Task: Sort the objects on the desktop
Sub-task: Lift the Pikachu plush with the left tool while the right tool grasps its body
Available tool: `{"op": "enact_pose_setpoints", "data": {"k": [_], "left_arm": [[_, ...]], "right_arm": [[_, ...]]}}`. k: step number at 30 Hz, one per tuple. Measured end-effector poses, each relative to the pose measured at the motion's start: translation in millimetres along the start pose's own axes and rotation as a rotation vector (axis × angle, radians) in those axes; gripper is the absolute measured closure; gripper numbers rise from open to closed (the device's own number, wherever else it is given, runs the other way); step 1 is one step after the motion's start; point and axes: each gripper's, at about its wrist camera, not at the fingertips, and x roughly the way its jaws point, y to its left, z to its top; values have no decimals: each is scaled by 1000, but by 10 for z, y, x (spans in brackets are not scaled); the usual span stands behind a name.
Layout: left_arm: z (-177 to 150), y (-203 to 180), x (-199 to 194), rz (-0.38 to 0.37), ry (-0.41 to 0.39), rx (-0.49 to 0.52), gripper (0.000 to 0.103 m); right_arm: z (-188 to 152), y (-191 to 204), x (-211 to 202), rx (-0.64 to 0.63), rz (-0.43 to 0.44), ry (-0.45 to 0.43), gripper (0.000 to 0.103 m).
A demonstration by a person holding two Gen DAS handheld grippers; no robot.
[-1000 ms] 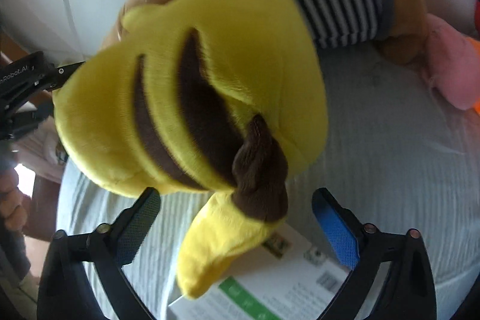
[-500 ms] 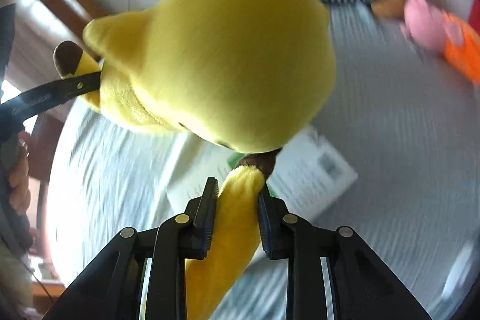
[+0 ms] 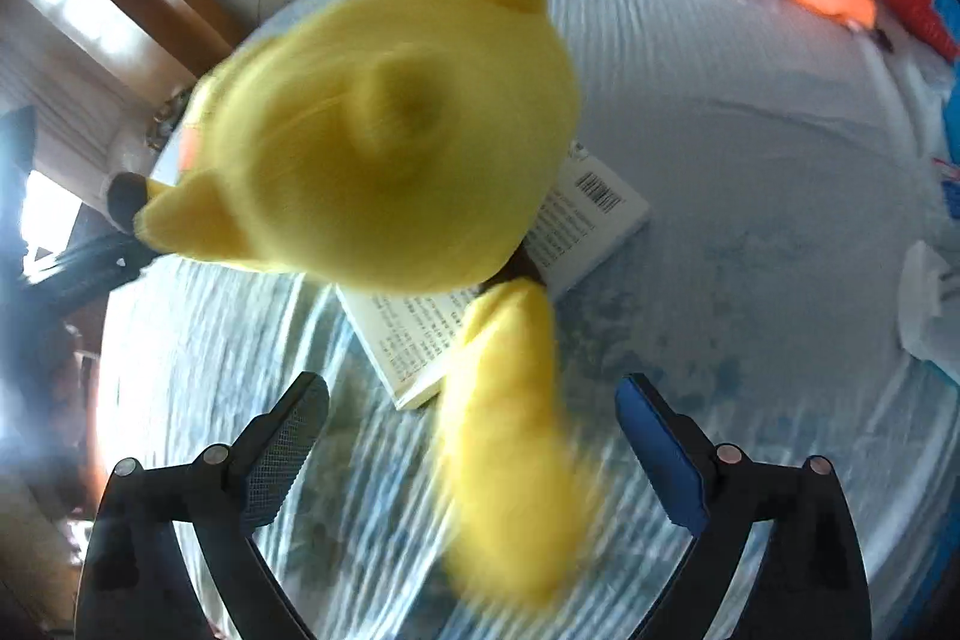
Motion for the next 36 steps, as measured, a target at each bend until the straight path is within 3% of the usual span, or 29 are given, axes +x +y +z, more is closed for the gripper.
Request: {"op": "enact_pose_setpoints", "data": {"k": [4,9,14,16,19,23,24,25,28,30,32,36], "left_arm": [[7,-19,19,15,-5,30,52],[34,-2,63,17,-12,34,51],[52,-7,96,9,-31,49,48],[67,9,127,7,-41,51,42],[110,73,191,20,-55,30,27],[171,166,241,-41,-79,-3,25],[176,164,252,-54,-88,-1,29],[181,152,270,-70,-89,-1,43],[203,85,320,-119,-72,-9,70],[198,3,276,-90,-88,13,72],[198,-44,211,-79,-95,21,74],[198,-115,-9,-74,-124,36,74]], "right_arm": [[15,-2,-352,30,33,-64,5],[407,166,-463,67,63,-166,2],[941,304,10,67,44,-165,0],[1068,256,183,70,40,-156,0],[1071,220,384,63,18,-142,0],[1079,14,489,92,52,-135,1],[1076,-12,490,85,50,-131,1],[1059,-24,490,81,54,-120,1],[1017,11,519,59,57,-105,1],[1004,36,485,56,53,-125,3],[1002,68,422,51,47,-148,13],[1016,106,274,37,35,-168,22]]}}
